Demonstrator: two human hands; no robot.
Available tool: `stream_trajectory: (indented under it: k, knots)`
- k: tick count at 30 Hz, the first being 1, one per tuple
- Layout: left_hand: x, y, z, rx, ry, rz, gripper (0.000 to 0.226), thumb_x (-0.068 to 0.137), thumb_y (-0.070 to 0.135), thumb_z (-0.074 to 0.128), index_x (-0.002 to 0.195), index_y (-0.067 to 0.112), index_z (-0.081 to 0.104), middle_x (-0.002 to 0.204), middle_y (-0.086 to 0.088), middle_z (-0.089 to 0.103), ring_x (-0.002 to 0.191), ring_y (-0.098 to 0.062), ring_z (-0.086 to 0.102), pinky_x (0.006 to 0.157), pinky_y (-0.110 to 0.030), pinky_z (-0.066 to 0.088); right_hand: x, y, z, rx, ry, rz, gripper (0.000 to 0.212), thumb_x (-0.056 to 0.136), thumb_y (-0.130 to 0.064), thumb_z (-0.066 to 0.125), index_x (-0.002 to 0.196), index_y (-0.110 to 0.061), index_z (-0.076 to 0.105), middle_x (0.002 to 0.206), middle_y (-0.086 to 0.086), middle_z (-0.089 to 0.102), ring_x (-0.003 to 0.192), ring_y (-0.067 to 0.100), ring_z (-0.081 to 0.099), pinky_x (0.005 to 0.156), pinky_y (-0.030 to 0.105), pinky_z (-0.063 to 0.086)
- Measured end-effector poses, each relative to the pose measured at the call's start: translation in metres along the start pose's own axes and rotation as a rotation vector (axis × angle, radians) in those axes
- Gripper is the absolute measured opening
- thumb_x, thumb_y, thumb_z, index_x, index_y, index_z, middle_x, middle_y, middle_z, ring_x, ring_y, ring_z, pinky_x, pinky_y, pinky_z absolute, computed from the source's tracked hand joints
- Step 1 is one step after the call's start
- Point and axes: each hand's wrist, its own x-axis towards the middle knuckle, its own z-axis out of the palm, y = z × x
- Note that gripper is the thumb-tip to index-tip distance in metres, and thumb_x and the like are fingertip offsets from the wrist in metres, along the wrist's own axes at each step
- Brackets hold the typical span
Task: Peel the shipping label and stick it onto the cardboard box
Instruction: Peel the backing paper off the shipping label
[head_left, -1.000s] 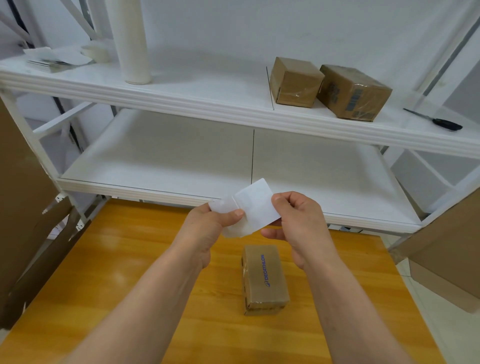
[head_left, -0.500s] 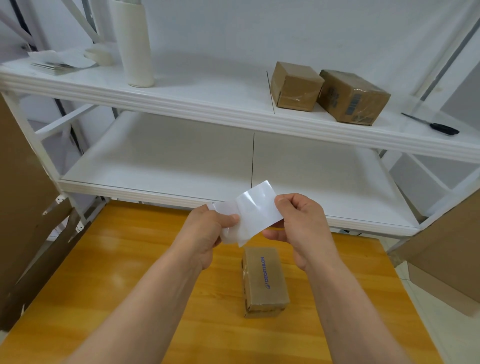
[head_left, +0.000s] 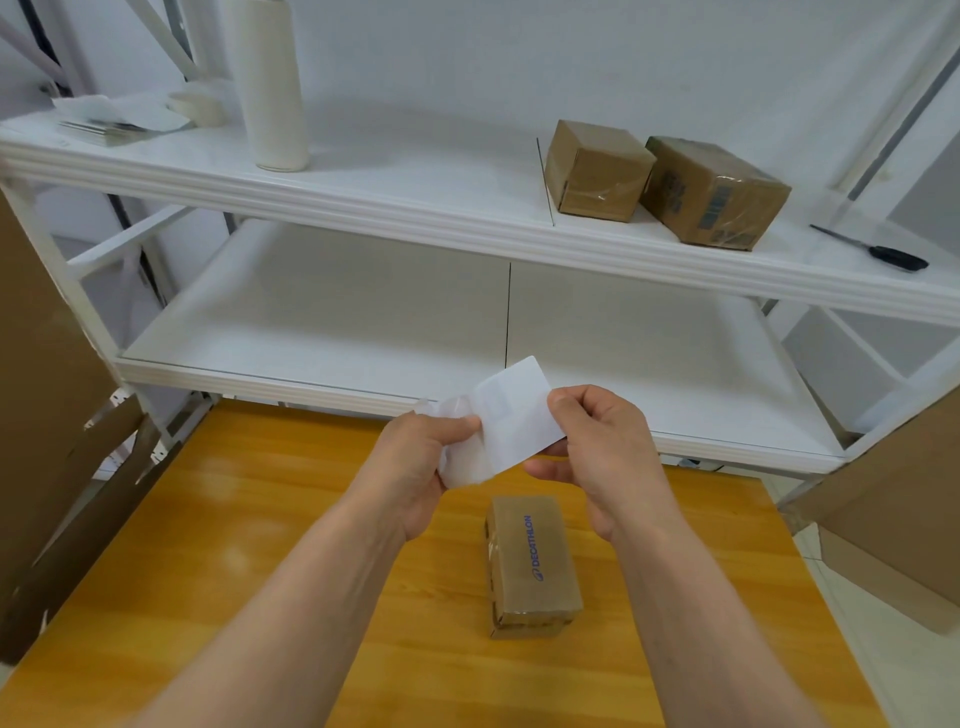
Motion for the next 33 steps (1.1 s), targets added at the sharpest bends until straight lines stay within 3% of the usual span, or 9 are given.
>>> stream_trajectory:
  k: [4, 7, 12, 15, 17, 22, 29, 33]
  knots:
    - [0.004, 0.001, -0.003, 0.018, 0.018, -0.016, 0.041, 0.086, 0.007, 0.071, 0.125, 0.009, 0.059, 0.117, -0.011, 0.070, 0.107, -0.032, 0.066, 0.088, -0.047, 0.058, 0.006, 0.000, -0.001, 0.013, 0.028, 0.007, 0.020, 0.102, -0.025, 0.053, 0.095, -0.013, 0.068, 0.103, 0.007, 0.070, 0.071, 0.020, 0.070, 0.060, 0.033, 0.063]
    - [0.008, 0.001, -0.006, 0.036, 0.034, -0.026, 0.040, 0.084, 0.010, 0.074, 0.122, 0.011, 0.062, 0.114, -0.009, 0.071, 0.105, -0.030, 0.066, 0.082, -0.041, 0.056, 0.010, 0.000, -0.002, 0.028, 0.039, 0.009, 0.020, 0.102, -0.023, 0.053, 0.095, -0.012, 0.068, 0.101, 0.007, 0.072, 0.073, 0.020, 0.071, 0.056, 0.029, 0.060]
    - [0.012, 0.002, -0.009, 0.057, 0.079, -0.057, 0.042, 0.084, 0.011, 0.074, 0.124, 0.011, 0.059, 0.115, -0.010, 0.068, 0.104, -0.031, 0.063, 0.073, -0.038, 0.055, 0.015, 0.002, -0.002, 0.051, 0.043, 0.023, 0.020, 0.101, -0.021, 0.054, 0.092, -0.012, 0.069, 0.097, 0.006, 0.073, 0.061, 0.014, 0.071, 0.058, 0.032, 0.060]
    - [0.015, 0.001, -0.011, 0.081, 0.086, -0.068, 0.042, 0.086, 0.011, 0.073, 0.126, 0.011, 0.058, 0.117, -0.011, 0.067, 0.105, -0.032, 0.062, 0.064, -0.036, 0.053, 0.017, 0.002, -0.001, 0.053, 0.044, 0.030, 0.019, 0.101, -0.021, 0.054, 0.093, -0.012, 0.069, 0.099, 0.007, 0.073, 0.068, 0.018, 0.070, 0.056, 0.030, 0.059]
    - [0.016, 0.001, -0.011, 0.087, 0.085, -0.073, 0.037, 0.089, 0.009, 0.069, 0.124, 0.012, 0.057, 0.113, -0.009, 0.066, 0.102, -0.030, 0.062, 0.066, -0.037, 0.054, 0.018, 0.002, 0.000, 0.050, 0.047, 0.034, 0.019, 0.101, -0.021, 0.054, 0.094, -0.012, 0.069, 0.100, 0.006, 0.072, 0.072, 0.019, 0.070, 0.056, 0.030, 0.059]
    - [0.016, 0.003, -0.010, 0.037, 0.042, -0.101, 0.036, 0.091, 0.002, 0.062, 0.126, 0.006, 0.055, 0.116, -0.014, 0.066, 0.107, -0.036, 0.064, 0.087, -0.049, 0.058, 0.018, 0.000, 0.002, 0.045, 0.038, 0.040, 0.018, 0.102, -0.021, 0.053, 0.095, -0.012, 0.068, 0.100, 0.006, 0.071, 0.079, 0.021, 0.070, 0.054, 0.028, 0.059]
    - [0.016, 0.005, -0.009, -0.027, 0.015, -0.080, 0.025, 0.091, 0.007, 0.064, 0.116, 0.009, 0.062, 0.112, -0.011, 0.072, 0.105, -0.031, 0.067, 0.084, -0.041, 0.058, 0.018, -0.002, 0.003, 0.034, 0.037, 0.035, 0.019, 0.102, -0.020, 0.052, 0.094, -0.012, 0.067, 0.099, 0.005, 0.072, 0.077, 0.020, 0.070, 0.053, 0.027, 0.059]
    - [0.019, 0.002, -0.014, 0.031, 0.078, -0.081, 0.035, 0.087, 0.006, 0.070, 0.121, 0.007, 0.062, 0.113, -0.011, 0.071, 0.104, -0.032, 0.068, 0.078, -0.041, 0.060, 0.019, -0.003, 0.002, 0.035, 0.055, 0.040, 0.018, 0.102, -0.020, 0.053, 0.095, -0.013, 0.068, 0.099, 0.006, 0.073, 0.070, 0.019, 0.071, 0.056, 0.030, 0.061]
